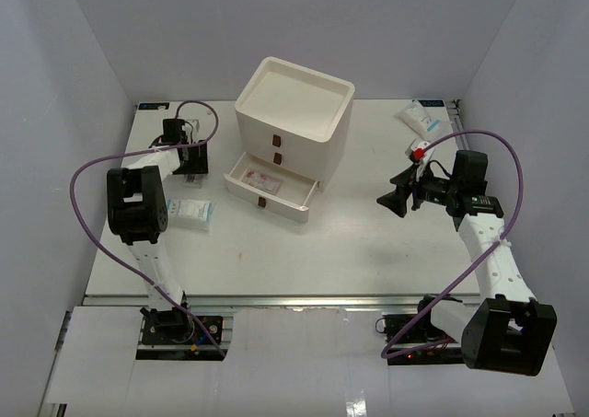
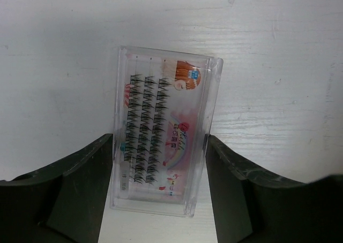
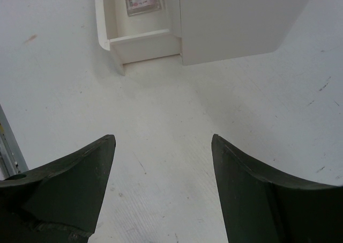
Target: Organize the makeup
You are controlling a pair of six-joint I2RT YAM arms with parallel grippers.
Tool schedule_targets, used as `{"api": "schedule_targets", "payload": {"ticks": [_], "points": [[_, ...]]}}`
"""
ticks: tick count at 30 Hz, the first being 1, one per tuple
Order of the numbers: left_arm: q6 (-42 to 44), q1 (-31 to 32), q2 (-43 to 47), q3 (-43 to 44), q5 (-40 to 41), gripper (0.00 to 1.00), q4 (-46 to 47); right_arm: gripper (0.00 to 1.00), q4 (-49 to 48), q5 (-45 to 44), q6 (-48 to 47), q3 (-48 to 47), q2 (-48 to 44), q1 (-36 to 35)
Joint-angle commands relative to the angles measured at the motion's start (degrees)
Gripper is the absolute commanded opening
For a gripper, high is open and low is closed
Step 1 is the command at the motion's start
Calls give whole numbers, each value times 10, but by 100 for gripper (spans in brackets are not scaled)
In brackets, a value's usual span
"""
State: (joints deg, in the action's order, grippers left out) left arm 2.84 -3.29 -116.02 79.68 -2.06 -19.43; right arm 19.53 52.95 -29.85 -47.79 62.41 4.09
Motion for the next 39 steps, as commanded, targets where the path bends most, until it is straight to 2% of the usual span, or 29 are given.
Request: {"api": "schedule_targets", "payload": {"ticks": [1, 4, 7, 12, 16, 21, 29, 30, 33, 34, 39], "points": [[-20, 0, 3, 15, -10, 26, -2, 79, -1, 20, -5, 0, -9, 7], [-49, 0, 26, 20, -29, 9, -4, 79, -1, 21, -5, 0, -9, 8], [-91, 0, 63, 22, -83, 2, 0, 79, -1, 20, -5, 0, -10, 8], [-189, 0, 158, 1, -157, 0, 21, 79, -1, 20, -5, 0, -10, 9], [-279, 0, 226, -48, -188, 0, 47, 79, -1, 20, -5, 0, -11, 11], [-370, 1, 267, -98, -247, 0, 65, 79, -2, 21, -4, 0, -12, 13], [-628, 22, 253, -174, -352, 0, 88, 79, -2, 20, -4, 0, -10, 14], [-639, 36, 253, -185, -361, 0, 91, 79, -2, 19, -4, 0, -10, 15], [-723, 64, 260, -214, -370, 0, 146, 79, -2, 20, -4, 1, -10, 18], [-737, 75, 263, -218, -368, 2, 152, 79, -2, 20, -4, 1, -10, 19], [-789, 104, 255, -230, -350, 23, 180, 79, -2, 21, -4, 0, -11, 20]]}}
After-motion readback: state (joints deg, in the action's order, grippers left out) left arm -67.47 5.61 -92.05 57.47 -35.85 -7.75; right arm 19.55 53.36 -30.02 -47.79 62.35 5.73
